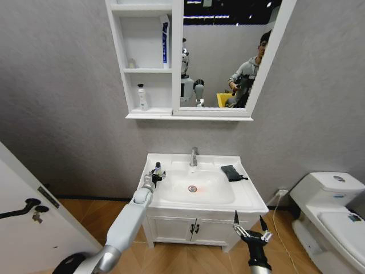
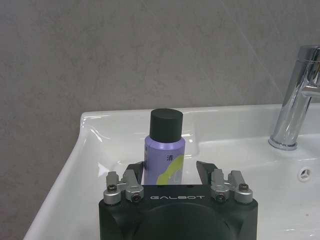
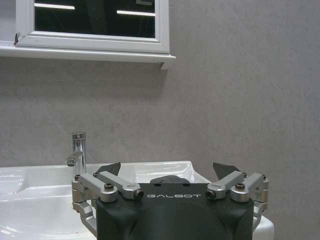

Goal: Move facial cleanser and shampoo from washbasin to cabinet, then wipe washbasin with towel.

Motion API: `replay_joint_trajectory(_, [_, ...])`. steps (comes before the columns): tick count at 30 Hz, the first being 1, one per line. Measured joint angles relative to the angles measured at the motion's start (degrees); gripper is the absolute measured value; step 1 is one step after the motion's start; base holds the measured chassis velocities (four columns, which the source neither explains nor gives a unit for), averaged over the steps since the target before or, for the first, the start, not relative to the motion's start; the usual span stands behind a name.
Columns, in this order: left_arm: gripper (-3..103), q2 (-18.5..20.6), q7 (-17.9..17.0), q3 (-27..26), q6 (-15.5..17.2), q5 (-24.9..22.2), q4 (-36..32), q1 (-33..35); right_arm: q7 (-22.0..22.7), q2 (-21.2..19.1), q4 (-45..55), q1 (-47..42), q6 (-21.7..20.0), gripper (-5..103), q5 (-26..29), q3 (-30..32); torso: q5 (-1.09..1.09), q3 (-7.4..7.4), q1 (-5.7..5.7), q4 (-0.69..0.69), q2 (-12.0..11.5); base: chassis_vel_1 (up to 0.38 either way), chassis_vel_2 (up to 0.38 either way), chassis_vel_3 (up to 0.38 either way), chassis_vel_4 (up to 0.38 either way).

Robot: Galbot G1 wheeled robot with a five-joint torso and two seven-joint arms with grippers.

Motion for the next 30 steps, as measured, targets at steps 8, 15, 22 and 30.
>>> replay_joint_trajectory(8, [42, 0.11, 0.12, -0.34, -0.57, 0.90, 1.03, -0.48, 0.03, -0.07, -0.24, 0.05, 0.14, 100, 0.16, 0.11, 0.00, 0.00, 0.00, 0.00, 0.00, 0.000, 0.000, 0.000, 0.000])
replay_joint_trajectory(15, [42, 0.88, 1.02, -0.66, -0.44, 1.27, -1.31, 0.19, 0.05, 0.10, -0.25, -0.28, 0.38, 100, 0.04, 0.07, -0.01, 0.00, 0.00, 0.00, 0.00, 0.000, 0.000, 0.000, 0.000])
replay_joint_trajectory(22, [42, 7.66, 1.13, 1.09, 4.22, -0.21, -13.56, 1.33, 0.06, 0.18, 0.66, -0.33, 0.12, 100, -0.17, 0.01, -0.02, 0.00, 0.00, 0.01, 0.00, 0.000, 0.000, 0.000, 0.000])
replay_joint_trajectory(30, [42, 18.98, -1.91, 3.32, 15.52, -13.04, -29.94, -7.73, 0.07, 0.72, 2.99, -0.55, -0.71, 100, -0.18, -0.19, -0.01, -0.01, 0.00, 0.00, 0.00, 0.000, 0.000, 0.000, 0.000])
